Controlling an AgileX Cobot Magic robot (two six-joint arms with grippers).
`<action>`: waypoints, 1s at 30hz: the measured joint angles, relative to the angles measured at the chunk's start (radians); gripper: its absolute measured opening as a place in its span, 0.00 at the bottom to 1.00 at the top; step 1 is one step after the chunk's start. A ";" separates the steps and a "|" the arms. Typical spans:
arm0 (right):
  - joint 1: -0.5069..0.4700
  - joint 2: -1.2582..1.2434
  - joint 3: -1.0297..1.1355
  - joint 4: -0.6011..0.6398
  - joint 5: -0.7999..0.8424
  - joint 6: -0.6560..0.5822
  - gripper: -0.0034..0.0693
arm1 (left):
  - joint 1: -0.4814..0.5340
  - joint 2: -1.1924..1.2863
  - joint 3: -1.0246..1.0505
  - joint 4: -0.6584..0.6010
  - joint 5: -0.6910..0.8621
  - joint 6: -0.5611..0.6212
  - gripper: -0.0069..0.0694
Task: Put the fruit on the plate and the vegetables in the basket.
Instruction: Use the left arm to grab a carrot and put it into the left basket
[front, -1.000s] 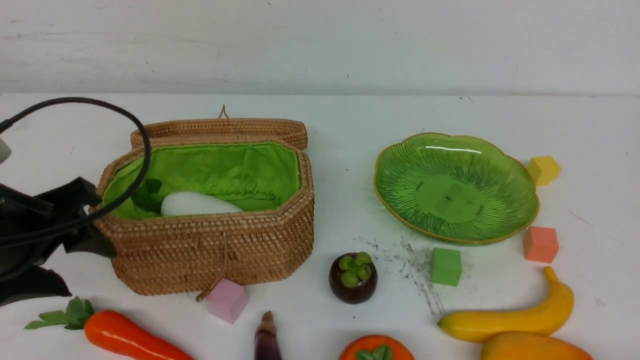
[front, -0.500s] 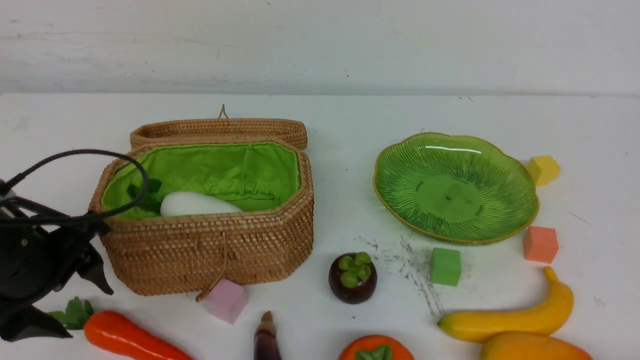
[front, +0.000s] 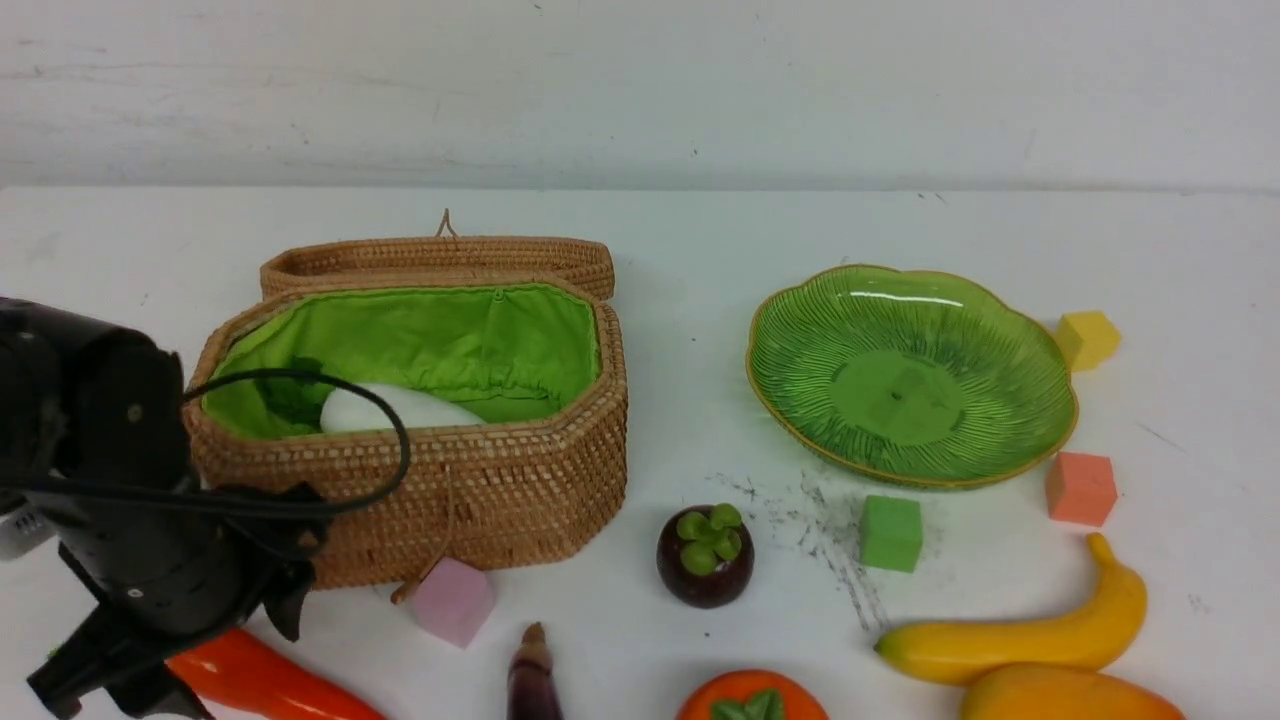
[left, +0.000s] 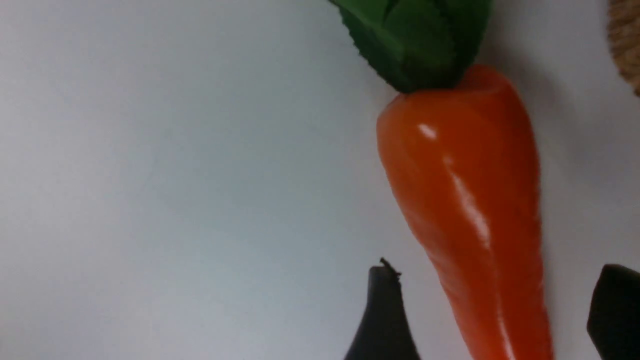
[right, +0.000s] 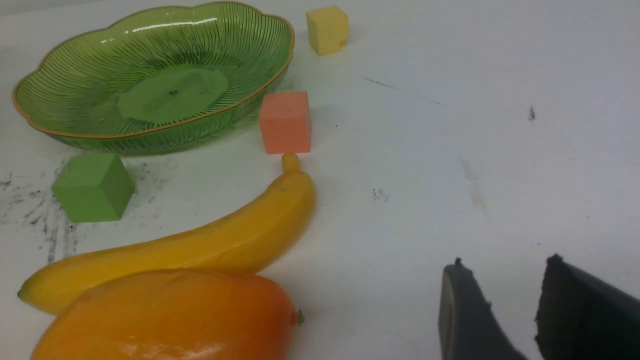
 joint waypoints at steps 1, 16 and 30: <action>0.000 0.000 0.000 0.000 0.000 0.000 0.38 | -0.001 0.016 0.000 -0.005 -0.005 0.000 0.76; 0.000 0.000 0.000 0.000 0.000 0.000 0.38 | -0.001 0.123 -0.001 -0.029 -0.066 0.104 0.73; 0.000 0.000 0.000 0.000 0.000 0.000 0.38 | -0.001 0.124 -0.008 -0.029 -0.031 0.115 0.47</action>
